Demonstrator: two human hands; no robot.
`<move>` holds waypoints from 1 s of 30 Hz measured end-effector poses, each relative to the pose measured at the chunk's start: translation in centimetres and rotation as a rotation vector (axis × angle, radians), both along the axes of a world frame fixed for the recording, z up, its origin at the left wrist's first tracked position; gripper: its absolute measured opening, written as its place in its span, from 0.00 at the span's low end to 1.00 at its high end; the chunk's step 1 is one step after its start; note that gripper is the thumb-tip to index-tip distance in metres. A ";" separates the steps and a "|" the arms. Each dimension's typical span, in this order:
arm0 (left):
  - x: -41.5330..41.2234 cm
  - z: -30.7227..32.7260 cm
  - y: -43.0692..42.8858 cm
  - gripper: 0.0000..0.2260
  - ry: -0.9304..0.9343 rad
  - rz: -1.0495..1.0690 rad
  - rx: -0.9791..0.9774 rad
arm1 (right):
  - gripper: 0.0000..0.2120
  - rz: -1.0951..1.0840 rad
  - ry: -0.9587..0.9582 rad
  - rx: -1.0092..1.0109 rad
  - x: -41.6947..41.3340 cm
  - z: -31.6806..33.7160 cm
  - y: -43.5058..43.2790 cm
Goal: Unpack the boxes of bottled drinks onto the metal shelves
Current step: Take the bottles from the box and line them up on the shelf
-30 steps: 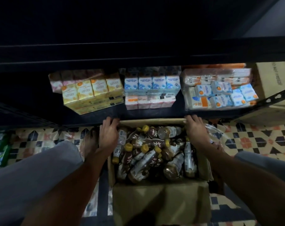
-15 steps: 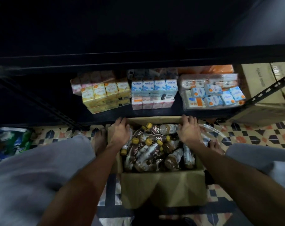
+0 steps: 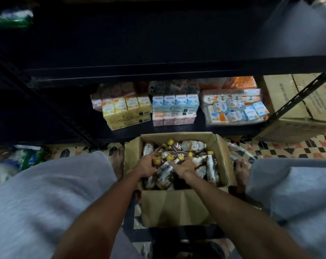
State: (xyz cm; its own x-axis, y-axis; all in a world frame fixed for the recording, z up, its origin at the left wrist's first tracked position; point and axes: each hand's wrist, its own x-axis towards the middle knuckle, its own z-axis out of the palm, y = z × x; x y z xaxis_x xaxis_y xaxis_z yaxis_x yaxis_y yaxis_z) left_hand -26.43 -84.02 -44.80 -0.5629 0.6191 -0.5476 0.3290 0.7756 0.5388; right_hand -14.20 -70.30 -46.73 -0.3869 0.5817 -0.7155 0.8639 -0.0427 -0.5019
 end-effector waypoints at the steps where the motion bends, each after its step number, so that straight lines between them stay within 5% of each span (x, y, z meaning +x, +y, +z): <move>1: 0.1 -0.2 -0.1 0.26 -0.017 0.011 -0.015 | 0.55 -0.027 0.008 -0.042 -0.4 -0.2 -0.1; 6: -0.3 -0.5 -0.1 0.22 -0.057 0.013 -0.057 | 0.44 -0.062 0.078 -0.087 -0.3 -0.4 -0.1; 11: -0.4 -0.9 -0.3 0.15 -0.112 0.110 0.108 | 0.28 -0.062 0.293 -0.261 1.2 0.1 0.6; 16: -0.3 -0.3 1.6 0.20 -0.058 0.221 0.237 | 0.34 0.030 0.369 -0.309 1.4 -0.9 1.4; 20: 0.3 0.4 2.9 0.15 -0.047 0.201 0.052 | 0.27 0.061 0.375 -0.310 1.2 -0.4 1.3; 25: -0.2 -1.2 2.0 0.31 -0.270 0.128 -0.069 | 0.34 0.086 0.327 -0.268 0.6 -1.0 0.9; 30: -1.3 -1.7 0.3 0.27 -0.219 0.002 -0.149 | 0.26 0.102 0.332 -0.281 0.3 -0.3 0.2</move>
